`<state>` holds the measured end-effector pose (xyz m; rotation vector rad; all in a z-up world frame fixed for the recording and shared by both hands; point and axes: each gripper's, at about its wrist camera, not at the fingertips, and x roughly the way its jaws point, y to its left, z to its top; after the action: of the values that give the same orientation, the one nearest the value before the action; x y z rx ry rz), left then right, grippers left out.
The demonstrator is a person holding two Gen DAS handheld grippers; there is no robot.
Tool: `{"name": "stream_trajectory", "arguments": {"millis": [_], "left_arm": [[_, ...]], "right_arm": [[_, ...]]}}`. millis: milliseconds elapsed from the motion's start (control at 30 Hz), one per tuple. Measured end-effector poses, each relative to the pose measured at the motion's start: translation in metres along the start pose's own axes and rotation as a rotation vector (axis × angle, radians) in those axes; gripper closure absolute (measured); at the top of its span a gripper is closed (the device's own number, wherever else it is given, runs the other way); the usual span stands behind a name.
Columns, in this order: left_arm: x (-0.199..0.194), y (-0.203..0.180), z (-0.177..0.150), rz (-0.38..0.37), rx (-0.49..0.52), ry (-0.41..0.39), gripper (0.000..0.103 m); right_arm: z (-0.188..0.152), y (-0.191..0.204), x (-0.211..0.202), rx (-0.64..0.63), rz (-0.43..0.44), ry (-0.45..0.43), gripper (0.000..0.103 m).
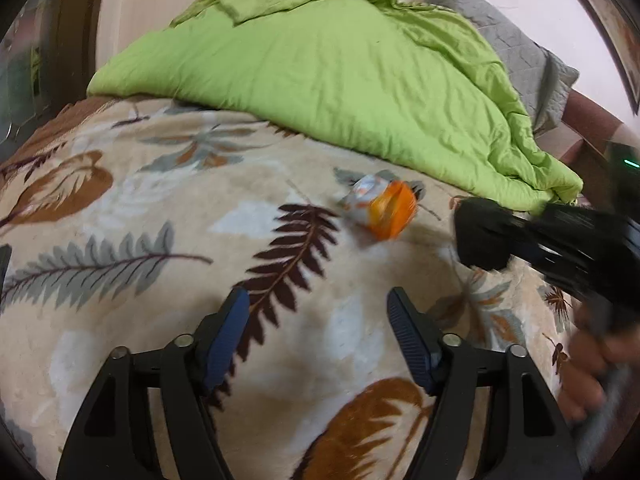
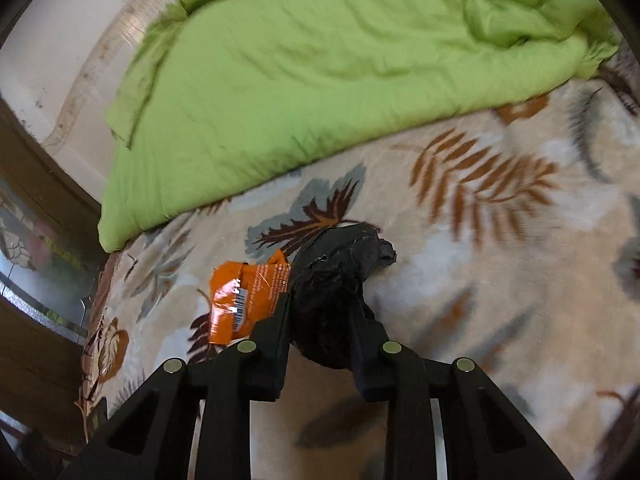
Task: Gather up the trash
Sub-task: 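Grasp the black plastic bag with the right tool while the left tool grasps the orange wrapper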
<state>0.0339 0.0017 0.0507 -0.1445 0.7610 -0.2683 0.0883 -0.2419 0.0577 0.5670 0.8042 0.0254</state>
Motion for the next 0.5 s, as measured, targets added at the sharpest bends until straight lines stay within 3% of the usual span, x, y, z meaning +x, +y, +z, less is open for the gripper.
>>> {"name": "stream_trajectory", "arguments": {"millis": [233, 333, 500], "left_arm": [[0.025, -0.026, 0.027, -0.029, 0.029, 0.007, 0.021], [0.050, -0.039, 0.048, 0.011, 0.068, 0.011, 0.021], [0.104, -0.058, 0.067, 0.054, 0.156, 0.096, 0.021]], "right_arm": [[-0.048, -0.022, -0.097, 0.036, 0.020, -0.142, 0.076], [-0.064, -0.038, -0.105, 0.050, 0.021, -0.190, 0.076], [-0.063, -0.060, -0.091, 0.110, 0.028, -0.138, 0.076]]}}
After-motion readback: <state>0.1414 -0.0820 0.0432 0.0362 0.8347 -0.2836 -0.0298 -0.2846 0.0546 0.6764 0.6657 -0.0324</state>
